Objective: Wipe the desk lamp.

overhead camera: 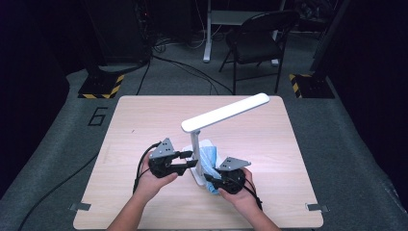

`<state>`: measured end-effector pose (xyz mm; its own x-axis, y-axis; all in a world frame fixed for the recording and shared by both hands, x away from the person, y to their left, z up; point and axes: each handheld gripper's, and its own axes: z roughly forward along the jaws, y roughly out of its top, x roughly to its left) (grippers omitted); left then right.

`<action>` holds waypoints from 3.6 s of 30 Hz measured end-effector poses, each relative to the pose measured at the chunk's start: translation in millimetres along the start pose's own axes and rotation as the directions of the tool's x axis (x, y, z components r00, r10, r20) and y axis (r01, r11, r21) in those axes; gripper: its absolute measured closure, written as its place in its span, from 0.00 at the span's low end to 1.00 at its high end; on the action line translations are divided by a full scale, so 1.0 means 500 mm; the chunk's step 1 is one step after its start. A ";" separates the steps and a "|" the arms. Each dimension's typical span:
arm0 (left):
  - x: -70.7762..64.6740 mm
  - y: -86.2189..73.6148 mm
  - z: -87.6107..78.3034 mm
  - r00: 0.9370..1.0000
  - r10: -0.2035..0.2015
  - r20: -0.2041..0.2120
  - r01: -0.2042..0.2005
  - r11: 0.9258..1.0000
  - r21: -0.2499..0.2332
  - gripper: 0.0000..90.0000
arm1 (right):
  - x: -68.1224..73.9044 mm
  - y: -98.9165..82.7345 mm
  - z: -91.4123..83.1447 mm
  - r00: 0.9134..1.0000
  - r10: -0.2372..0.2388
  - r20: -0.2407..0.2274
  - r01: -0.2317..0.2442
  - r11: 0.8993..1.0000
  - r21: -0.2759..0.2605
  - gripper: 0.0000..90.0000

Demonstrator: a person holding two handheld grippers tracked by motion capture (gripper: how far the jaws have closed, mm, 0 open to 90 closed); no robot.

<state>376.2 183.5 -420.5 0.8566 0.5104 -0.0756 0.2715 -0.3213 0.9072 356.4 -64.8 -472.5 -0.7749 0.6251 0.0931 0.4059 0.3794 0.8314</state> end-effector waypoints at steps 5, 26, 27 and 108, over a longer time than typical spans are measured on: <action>0.000 0.000 0.000 1.000 -0.003 0.001 0.003 1.000 -0.001 0.65 | 0.002 0.012 -0.006 1.000 -0.019 -0.004 0.019 1.000 -0.002 0.74; 0.002 0.000 0.000 1.000 0.002 0.004 -0.002 1.000 -0.001 0.65 | -0.001 0.034 -0.022 0.999 -0.010 -0.033 0.010 1.000 -0.027 0.74; 0.002 0.000 0.000 1.000 0.000 0.010 0.000 1.000 0.001 0.65 | -0.001 0.035 -0.024 0.999 -0.004 -0.035 0.003 1.000 -0.028 0.74; -0.005 0.013 -0.008 1.000 0.018 0.010 -0.017 0.999 -0.040 0.66 | 0.025 0.240 -0.180 0.989 -0.144 -0.030 0.132 0.957 -0.257 0.74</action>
<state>374.3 183.4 -412.7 0.8658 0.4964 -0.0638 0.2388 -0.2976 0.9243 351.8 -72.6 -322.2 -0.8394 0.5434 -0.0115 0.1622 0.2706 0.9489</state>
